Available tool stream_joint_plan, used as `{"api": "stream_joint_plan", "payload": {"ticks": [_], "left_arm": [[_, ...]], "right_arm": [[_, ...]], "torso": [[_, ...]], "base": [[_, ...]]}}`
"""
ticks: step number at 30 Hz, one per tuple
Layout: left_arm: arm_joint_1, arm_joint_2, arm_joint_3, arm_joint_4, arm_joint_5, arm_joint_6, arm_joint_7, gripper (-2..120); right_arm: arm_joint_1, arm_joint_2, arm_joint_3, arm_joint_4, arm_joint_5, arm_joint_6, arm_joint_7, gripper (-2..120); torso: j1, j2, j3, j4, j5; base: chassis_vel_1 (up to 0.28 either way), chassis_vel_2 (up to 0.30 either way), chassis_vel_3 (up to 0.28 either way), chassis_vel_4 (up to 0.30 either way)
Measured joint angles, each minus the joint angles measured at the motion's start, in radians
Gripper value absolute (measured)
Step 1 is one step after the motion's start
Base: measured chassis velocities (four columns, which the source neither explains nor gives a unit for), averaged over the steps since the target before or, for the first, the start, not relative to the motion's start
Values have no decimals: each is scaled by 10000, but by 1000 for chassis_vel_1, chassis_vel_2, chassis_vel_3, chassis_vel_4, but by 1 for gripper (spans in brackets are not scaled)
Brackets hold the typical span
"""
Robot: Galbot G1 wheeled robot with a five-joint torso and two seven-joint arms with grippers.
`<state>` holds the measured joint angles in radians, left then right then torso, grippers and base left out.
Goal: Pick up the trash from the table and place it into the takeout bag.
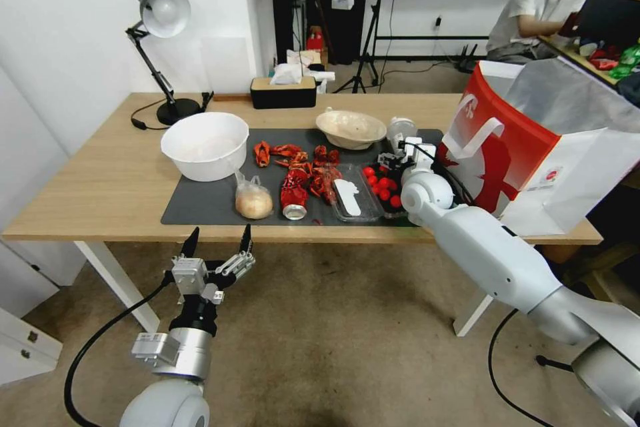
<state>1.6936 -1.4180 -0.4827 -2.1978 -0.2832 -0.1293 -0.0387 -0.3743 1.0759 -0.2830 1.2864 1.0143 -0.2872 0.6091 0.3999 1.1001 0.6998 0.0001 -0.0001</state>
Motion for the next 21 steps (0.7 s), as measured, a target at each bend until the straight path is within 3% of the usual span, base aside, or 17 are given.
{"api": "stream_joint_plan", "payload": {"ticks": [12,21], "left_arm": [[-14,-17,12,35,2,-9,-2,100],[7,-25,20,35,39,-26,-2,100]], "right_arm": [[-67,-61,25,90,-21,-13,93,47],[-122,-167,42,288,1,-72,221,46]], "torso": [[2,-3,1,0,1],[3,-4,3,-1,3]], "base": [[0,0,0,0],[0,0,0,0]]}}
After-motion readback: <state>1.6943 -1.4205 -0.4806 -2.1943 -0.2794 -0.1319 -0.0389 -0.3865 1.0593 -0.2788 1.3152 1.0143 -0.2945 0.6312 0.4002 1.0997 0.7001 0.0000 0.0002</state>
